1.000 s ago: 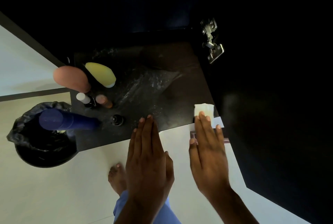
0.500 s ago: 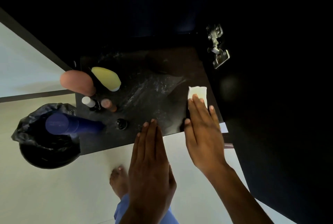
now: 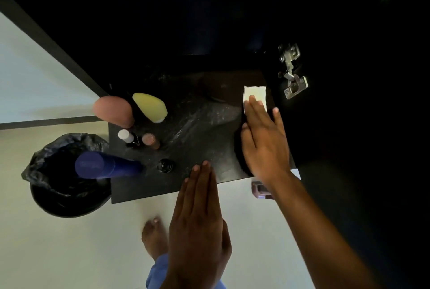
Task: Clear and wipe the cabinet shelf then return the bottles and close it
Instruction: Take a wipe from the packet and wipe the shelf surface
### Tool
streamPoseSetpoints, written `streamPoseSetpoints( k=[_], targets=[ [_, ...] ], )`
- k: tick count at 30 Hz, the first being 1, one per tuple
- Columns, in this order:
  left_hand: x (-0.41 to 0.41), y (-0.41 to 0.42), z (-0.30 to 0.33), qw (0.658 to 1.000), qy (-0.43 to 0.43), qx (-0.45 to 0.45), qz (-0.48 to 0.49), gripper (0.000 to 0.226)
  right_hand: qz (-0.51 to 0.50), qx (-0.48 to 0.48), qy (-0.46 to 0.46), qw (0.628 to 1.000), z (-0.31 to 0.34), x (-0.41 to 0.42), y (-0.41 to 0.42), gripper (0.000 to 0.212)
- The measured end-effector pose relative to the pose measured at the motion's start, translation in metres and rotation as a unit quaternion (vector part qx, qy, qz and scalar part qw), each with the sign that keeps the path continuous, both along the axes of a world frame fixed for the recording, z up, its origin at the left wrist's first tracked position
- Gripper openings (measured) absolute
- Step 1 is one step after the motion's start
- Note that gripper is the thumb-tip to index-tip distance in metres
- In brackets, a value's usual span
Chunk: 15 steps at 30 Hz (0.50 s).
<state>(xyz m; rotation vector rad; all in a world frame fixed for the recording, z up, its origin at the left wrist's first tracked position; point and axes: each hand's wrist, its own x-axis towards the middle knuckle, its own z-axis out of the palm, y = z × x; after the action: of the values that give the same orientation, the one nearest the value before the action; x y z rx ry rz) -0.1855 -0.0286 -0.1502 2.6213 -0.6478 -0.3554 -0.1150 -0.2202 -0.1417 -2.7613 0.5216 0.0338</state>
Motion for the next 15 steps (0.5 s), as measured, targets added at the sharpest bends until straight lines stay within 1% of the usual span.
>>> streamPoseSetpoints(
  k=[2,3,5,7,8,9,10,12,15],
  targets=[
    [0.0,-0.001,0.003,1.0,0.004,0.003,-0.001,0.098,0.011,0.026,-0.008,1.0,-0.001,0.023,0.004,0.061],
    [0.0,-0.001,0.004,1.0,0.005,0.005,0.0,0.1,0.034,0.045,-0.01,0.998,-0.002,0.029,0.009,0.06],
    [0.0,-0.002,0.007,1.0,0.013,0.004,0.007,0.106,0.123,0.073,-0.024,0.989,-0.003,0.025,0.026,0.055],
    [0.0,-0.001,0.008,1.0,0.013,-0.005,0.014,0.11,0.217,0.088,-0.039,0.971,-0.003,0.004,0.038,0.047],
    [0.0,0.0,0.007,1.0,0.004,-0.01,0.014,0.109,0.241,0.095,-0.029,0.965,-0.001,-0.007,0.039,0.046],
    [0.0,0.0,0.006,1.0,-0.006,-0.017,0.013,0.104,0.244,0.095,-0.018,0.965,0.002,-0.016,0.036,0.047],
    [0.0,0.001,0.005,0.999,-0.021,-0.024,0.015,0.096,0.225,0.088,-0.011,0.97,0.005,-0.023,0.031,0.049],
    [-0.001,0.0,-0.001,0.998,-0.045,-0.03,0.021,0.08,0.143,0.054,-0.007,0.988,0.007,-0.03,0.015,0.055],
    [-0.002,-0.004,-0.01,0.998,-0.061,-0.013,0.032,0.058,0.029,0.013,0.0,1.0,0.003,-0.01,-0.005,0.06]
  ],
)
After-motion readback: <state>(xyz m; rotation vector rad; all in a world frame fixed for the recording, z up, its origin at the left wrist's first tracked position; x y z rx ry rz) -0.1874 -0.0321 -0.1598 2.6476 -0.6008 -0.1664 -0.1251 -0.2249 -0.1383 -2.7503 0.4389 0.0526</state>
